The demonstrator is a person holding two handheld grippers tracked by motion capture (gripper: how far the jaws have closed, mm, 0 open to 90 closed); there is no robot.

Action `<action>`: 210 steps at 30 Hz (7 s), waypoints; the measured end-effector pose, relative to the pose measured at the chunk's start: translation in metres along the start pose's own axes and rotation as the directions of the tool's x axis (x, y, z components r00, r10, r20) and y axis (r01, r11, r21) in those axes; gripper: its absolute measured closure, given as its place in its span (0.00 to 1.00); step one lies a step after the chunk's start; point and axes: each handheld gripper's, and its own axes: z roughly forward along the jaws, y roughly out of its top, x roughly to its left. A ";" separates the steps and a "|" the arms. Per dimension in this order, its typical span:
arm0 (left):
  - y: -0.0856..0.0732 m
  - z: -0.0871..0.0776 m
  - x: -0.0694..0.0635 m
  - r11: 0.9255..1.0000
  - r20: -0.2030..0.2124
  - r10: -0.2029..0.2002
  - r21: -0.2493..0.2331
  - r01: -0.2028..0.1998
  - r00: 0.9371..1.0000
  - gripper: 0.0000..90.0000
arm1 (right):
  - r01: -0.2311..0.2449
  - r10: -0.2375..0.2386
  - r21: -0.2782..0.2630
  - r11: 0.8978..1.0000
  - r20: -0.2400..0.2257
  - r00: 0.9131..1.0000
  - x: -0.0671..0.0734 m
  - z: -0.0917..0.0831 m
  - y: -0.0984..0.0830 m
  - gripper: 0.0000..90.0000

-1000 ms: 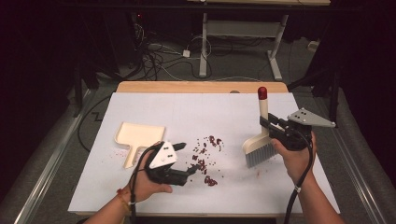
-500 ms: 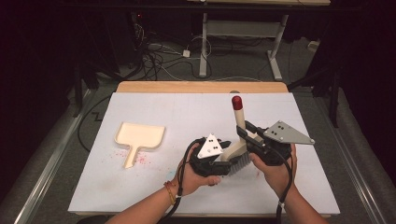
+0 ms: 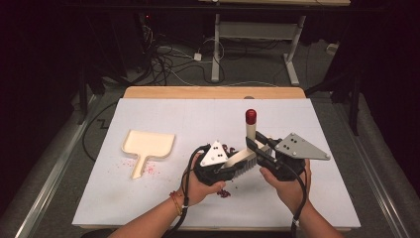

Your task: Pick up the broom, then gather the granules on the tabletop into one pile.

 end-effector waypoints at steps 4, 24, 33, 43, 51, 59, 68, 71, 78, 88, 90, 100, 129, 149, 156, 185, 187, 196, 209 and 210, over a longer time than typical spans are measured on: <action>-0.001 -0.008 0.008 0.999 0.018 0.032 0.042 -0.033 0.999 0.73 | -0.011 0.011 0.007 1.000 -0.061 0.998 -0.003 0.002 -0.001 0.78; -0.023 -0.039 0.012 0.965 0.197 0.149 0.185 -0.186 0.969 0.73 | 0.323 -0.166 0.243 0.915 -0.502 0.849 -0.018 0.009 -0.041 0.47; -0.026 -0.037 0.010 0.952 0.248 0.177 0.201 -0.229 0.952 0.73 | 0.352 -0.178 0.250 0.902 -0.528 0.830 -0.015 0.017 -0.046 0.48; -0.025 -0.031 0.009 0.952 0.344 0.177 0.177 -0.249 0.922 0.73 | 0.367 -0.129 0.243 0.898 -0.653 0.747 -0.007 0.029 -0.055 0.64; -0.025 -0.038 0.021 0.974 0.329 0.139 0.127 -0.189 0.934 0.52 | 0.357 -0.099 0.278 0.892 -0.649 0.754 0.004 0.030 -0.052 0.75; -0.028 -0.063 0.018 0.951 0.036 0.249 0.181 -0.251 0.968 0.24 | 0.341 -0.129 0.309 0.888 -0.545 0.829 -0.002 0.025 -0.046 0.75; -0.065 -0.103 0.031 0.939 -0.224 0.285 0.262 -0.224 0.932 0.21 | 0.240 -0.102 0.296 0.925 -0.414 0.905 -0.032 0.011 -0.037 0.75; -0.078 -0.117 0.041 0.954 -0.283 0.234 0.252 -0.163 0.930 0.21 | 0.234 -0.110 0.301 0.924 -0.377 0.920 -0.037 0.009 -0.037 0.75; -0.099 -0.141 0.050 0.971 -0.393 0.160 0.230 -0.072 0.906 0.21 | 0.162 -0.077 0.332 0.929 -0.256 0.964 -0.060 0.011 -0.041 0.75; -0.117 -0.148 0.046 0.972 -0.416 0.118 0.235 -0.019 0.902 0.21 | 0.120 -0.071 0.355 0.927 -0.147 0.987 -0.081 0.016 -0.052 0.75; -0.120 -0.148 0.045 0.970 -0.421 0.121 0.244 -0.016 0.899 0.21 | 0.134 -0.093 0.365 0.921 -0.127 0.988 -0.083 0.018 -0.054 0.75; -0.121 -0.148 0.051 0.969 -0.407 0.098 0.249 0.007 0.908 0.21 | 0.094 -0.073 0.363 0.927 -0.071 0.995 -0.097 0.045 -0.061 0.75; -0.124 -0.142 0.053 0.962 -0.351 0.080 0.273 0.020 0.933 0.20 | 0.381 -0.295 0.393 0.837 -0.262 0.919 -0.032 0.142 -0.051 0.75; -0.123 -0.141 0.050 0.959 -0.332 0.084 0.285 0.015 0.940 0.20 | 0.482 -0.341 0.290 0.827 -0.423 0.839 -0.005 0.095 -0.058 0.75; -0.123 -0.140 0.050 0.955 -0.322 0.088 0.298 0.013 0.942 0.20 | 0.433 -0.330 0.270 0.860 -0.352 0.876 -0.013 0.091 -0.051 0.75; -0.121 -0.149 0.048 0.955 -0.376 0.116 0.296 0.000 0.919 0.20 | 0.317 -0.076 0.306 0.898 -0.601 0.795 0.048 0.027 -0.030 0.75; -0.121 -0.149 0.048 0.955 -0.373 0.117 0.297 -0.001 0.920 0.20 | 0.331 -0.070 0.319 0.888 -0.617 0.784 0.054 0.033 -0.034 0.75; -0.122 -0.146 0.048 0.950 -0.359 0.125 0.313 -0.007 0.925 0.20 | 0.339 -0.063 0.362 0.868 -0.598 0.799 0.056 0.058 -0.047 0.75; -0.124 -0.140 0.047 0.942 -0.338 0.127 0.336 -0.006 0.933 0.20 | 0.263 -0.018 0.407 0.875 -0.514 0.857 0.021 0.082 -0.049 0.75; -0.124 -0.140 0.047 0.941 -0.337 0.127 0.339 -0.006 0.933 0.20 | 0.262 -0.022 0.410 0.873 -0.505 0.863 0.018 0.084 -0.048 0.75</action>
